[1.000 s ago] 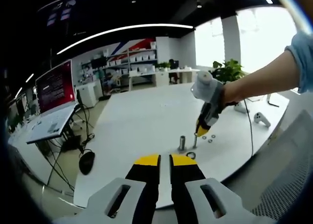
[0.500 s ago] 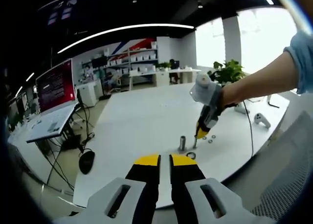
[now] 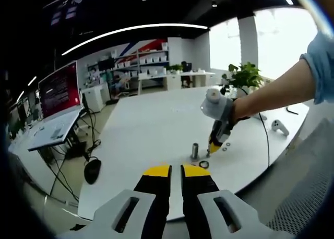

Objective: Place the washer onto the threaded stud by aligning its center hole with the stud, sliding it down to the base, and recovering from edge contact or off-axis alignment until the washer reaches the visible bottom stop.

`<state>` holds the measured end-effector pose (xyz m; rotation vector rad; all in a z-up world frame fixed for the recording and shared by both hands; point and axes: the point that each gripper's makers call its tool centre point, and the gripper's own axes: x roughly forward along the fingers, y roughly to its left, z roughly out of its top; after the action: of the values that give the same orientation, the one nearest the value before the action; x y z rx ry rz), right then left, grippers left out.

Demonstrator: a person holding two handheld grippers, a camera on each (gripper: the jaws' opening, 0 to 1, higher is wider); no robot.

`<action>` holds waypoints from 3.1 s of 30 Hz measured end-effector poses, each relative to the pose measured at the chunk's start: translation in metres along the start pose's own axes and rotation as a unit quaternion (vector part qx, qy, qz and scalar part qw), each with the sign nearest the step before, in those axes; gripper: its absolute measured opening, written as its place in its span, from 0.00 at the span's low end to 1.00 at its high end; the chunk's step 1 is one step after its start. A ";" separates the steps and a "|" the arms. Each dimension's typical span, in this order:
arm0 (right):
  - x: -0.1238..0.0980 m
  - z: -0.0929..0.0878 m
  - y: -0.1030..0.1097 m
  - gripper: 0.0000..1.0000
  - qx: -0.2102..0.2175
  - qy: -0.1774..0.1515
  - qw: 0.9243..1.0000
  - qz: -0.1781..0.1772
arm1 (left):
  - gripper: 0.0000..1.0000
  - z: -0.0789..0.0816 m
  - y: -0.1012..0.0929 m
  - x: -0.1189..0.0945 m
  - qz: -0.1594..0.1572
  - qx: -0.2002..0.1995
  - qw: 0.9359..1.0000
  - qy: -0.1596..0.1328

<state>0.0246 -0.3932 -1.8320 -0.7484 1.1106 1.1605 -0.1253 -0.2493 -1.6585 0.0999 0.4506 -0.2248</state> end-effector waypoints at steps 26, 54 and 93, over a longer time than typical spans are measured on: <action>-0.004 -0.031 -0.004 0.27 -0.014 -0.008 1.000 0.012 | 0.04 -0.002 0.001 0.001 0.000 -0.003 1.000 0.005; -0.027 -0.094 -0.036 0.26 0.067 -0.046 0.997 -0.016 | 0.04 -0.001 -0.001 0.000 -0.006 -0.002 1.000 0.004; -0.016 -0.096 -0.056 0.18 0.042 -0.039 0.997 -0.052 | 0.04 -0.001 0.000 0.000 -0.004 -0.005 1.000 0.002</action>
<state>0.0508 -0.5005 -1.8514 -0.6816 1.0363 1.0411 -0.1254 -0.2496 -1.6591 0.0886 0.4553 -0.2295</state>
